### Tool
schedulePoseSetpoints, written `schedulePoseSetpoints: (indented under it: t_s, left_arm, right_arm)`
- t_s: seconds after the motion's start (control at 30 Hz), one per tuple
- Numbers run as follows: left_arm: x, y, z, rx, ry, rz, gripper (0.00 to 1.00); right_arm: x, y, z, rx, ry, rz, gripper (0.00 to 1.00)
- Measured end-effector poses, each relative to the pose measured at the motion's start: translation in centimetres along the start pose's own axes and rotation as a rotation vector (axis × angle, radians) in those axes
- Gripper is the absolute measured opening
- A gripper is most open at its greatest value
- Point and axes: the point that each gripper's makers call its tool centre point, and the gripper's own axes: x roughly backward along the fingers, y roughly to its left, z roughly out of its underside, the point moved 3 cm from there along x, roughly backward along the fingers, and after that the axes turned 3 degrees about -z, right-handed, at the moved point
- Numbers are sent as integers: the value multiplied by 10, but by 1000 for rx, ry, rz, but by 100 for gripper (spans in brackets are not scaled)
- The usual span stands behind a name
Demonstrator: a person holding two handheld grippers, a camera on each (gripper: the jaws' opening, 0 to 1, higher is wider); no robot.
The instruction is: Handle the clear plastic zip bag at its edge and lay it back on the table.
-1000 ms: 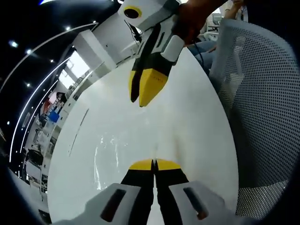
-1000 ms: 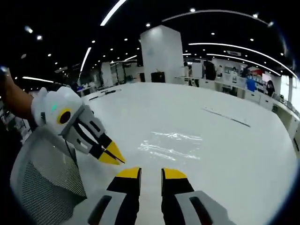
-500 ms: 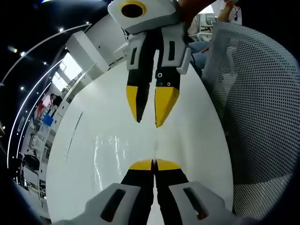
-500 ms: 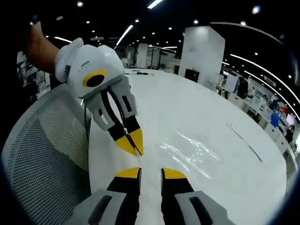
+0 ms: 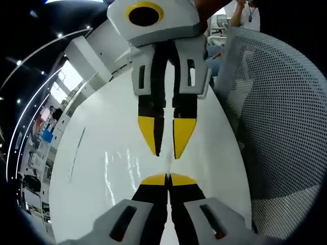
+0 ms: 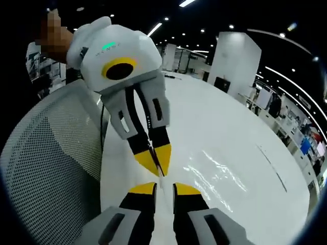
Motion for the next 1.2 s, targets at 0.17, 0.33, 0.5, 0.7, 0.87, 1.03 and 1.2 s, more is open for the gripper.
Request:
schedulePoseSetpoints:
  t_s: [0.17,0.33,0.5,0.7,0.87,1.03,1.2]
  left_arm:
    - [0,-4,-2,-5,0,29,0]
    - [0,-7,-3,10,-4,52,0]
    - [1,-6,-3,21,-8,54,0]
    - [1,-3,-2,29,-17,36,0]
    - [1,-3,-2,27,-17,33,0]
    - [2,-3,-1,30,-19,32,0]
    - [3,-3,0,32,-21,30,0]
  right_arm:
    - [-3,3,-3,51,18,-7,5]
    - [-4,6,-4,100,34,-16,4]
    - [-6,9,-5,142,47,-12,0]
    - [-5,6,-6,128,45,4,0]
    - [-5,6,-6,140,62,7,0]
    - [-5,5,-5,130,64,8,0]
    - [-6,5,-5,127,65,8,0]
